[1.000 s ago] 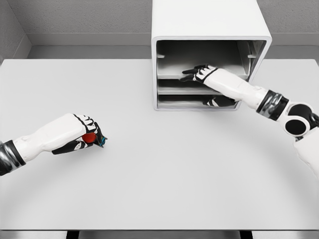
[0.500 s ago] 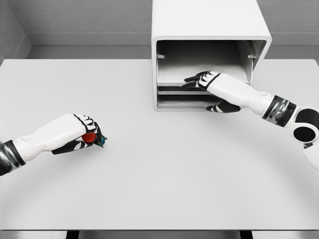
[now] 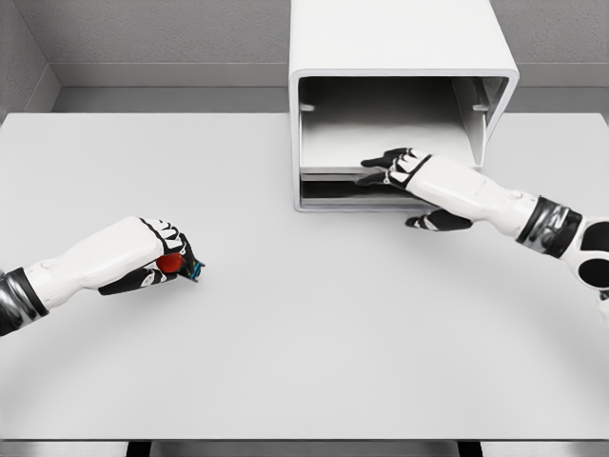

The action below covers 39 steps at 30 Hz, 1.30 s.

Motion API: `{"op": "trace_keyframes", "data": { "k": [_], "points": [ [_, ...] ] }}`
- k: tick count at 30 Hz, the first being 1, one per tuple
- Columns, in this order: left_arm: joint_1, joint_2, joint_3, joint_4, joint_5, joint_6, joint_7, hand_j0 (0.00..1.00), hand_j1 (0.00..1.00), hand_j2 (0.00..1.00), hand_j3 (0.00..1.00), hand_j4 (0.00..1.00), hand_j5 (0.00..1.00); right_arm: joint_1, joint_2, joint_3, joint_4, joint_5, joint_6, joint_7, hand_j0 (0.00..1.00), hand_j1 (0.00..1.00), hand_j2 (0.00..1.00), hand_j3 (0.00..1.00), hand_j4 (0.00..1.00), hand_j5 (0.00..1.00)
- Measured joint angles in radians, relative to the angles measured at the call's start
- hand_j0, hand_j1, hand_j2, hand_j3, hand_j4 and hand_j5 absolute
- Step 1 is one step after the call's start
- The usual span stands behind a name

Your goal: Slide open multi-storey tabletop storage cabinets and put open load switch and slide close multi-storey tabletop storage cabinets

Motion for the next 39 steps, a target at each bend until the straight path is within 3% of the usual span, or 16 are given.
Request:
{"op": "trace_keyframes", "data": {
  "k": [5, 9, 30, 36, 39],
  "points": [
    [0.000, 0.000, 0.000, 0.000, 0.000, 0.000, 0.000, 0.41, 0.41, 0.41, 0.41, 0.41, 0.41, 0.009, -0.023, -0.002, -0.019, -0.008, 0.000, 0.000, 0.89, 0.89, 0.89, 0.89, 0.89, 0.89],
    [0.000, 0.000, 0.000, 0.000, 0.000, 0.000, 0.000, 0.41, 0.41, 0.41, 0.41, 0.41, 0.41, 0.055, -0.031, -0.030, -0.049, -0.018, 0.001, -0.005, 0.89, 0.89, 0.89, 0.89, 0.89, 0.89],
    [0.000, 0.000, 0.006, -0.001, 0.008, 0.000, 0.000, 0.41, 0.41, 0.41, 0.41, 0.41, 0.41, 0.104, -0.058, -0.094, -0.123, -0.020, 0.000, 0.001, 0.91, 0.91, 0.91, 0.91, 0.91, 0.91],
    [-0.032, -0.012, 0.007, -0.001, 0.021, 0.000, 0.000, 0.41, 0.41, 0.41, 0.41, 0.41, 0.41, 0.126, -0.083, -0.135, -0.153, -0.047, 0.000, 0.001, 0.89, 0.89, 0.89, 0.89, 0.89, 0.89],
    [-0.052, -0.024, 0.007, -0.001, 0.029, 0.000, 0.000, 0.41, 0.41, 0.41, 0.41, 0.41, 0.41, 0.140, -0.094, -0.160, -0.161, -0.067, 0.000, 0.001, 0.75, 0.75, 0.75, 0.75, 0.75, 0.75]
  ]
}}
